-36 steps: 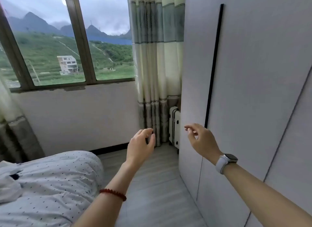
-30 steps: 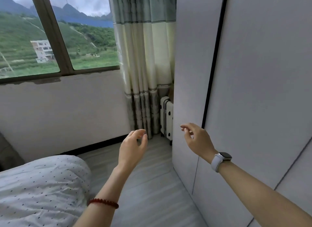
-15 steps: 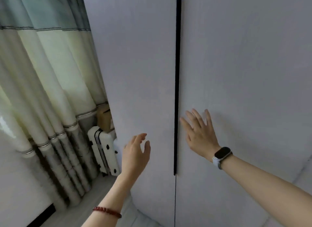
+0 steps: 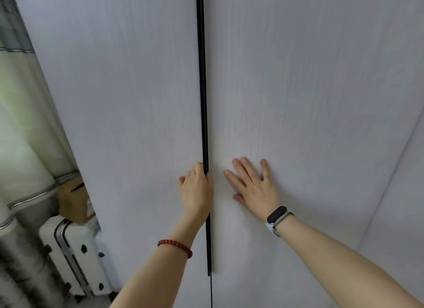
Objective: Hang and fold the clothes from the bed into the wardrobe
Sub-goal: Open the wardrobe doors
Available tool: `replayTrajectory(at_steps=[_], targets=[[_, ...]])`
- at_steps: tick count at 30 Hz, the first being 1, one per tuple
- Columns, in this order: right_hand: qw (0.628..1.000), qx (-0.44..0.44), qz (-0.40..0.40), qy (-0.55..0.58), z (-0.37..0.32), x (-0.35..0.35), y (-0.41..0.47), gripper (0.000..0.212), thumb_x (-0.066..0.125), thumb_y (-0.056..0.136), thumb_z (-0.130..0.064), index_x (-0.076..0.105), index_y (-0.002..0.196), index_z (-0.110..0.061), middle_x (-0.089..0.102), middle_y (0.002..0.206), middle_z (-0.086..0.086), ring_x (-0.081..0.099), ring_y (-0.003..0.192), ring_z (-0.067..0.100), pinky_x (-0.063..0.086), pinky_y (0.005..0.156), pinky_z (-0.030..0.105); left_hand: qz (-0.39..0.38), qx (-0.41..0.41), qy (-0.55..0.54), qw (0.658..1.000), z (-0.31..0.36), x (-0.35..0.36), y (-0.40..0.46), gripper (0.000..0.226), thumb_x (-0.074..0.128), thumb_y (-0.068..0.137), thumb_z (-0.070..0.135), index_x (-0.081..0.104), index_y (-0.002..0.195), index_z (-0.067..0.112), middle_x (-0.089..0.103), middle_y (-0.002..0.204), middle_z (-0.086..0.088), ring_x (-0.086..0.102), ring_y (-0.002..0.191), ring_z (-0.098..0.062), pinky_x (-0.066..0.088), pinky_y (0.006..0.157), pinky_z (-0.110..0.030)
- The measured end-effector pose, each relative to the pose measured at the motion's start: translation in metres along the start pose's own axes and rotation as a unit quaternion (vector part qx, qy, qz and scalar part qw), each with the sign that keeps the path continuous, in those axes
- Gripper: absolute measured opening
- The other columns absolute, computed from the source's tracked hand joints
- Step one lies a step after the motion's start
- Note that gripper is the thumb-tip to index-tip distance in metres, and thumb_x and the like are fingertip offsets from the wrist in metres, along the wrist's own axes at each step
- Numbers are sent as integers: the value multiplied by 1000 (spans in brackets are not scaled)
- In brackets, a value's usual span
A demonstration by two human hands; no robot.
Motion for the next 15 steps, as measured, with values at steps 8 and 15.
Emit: replayTrajectory(at_steps=[8,15], targets=[[997,19,-2,74,2,-18,1,91,77,65,-28,31,142,-14,24,150,15,18,139,34,-2,110,61,5,24,-5,1000,-7,-34,-30,13,41,97,21,50,93,11,53,80,2,44,81,-19,29,79,-28],[884,17,36,465,-46,-80,-17,48,41,82,-18,48,128,-5,57,126,18,41,122,26,43,99,50,76,43,-23,996,-45,-113,-101,13,49,94,23,58,93,14,53,83,8,46,82,-13,28,81,-25]])
Point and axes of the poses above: each hand's wrist, its own y-axis towards the middle knuckle, its own x-axis out of the palm, z = x × y, the point moved 2 cm from there along y, towards the middle knuckle
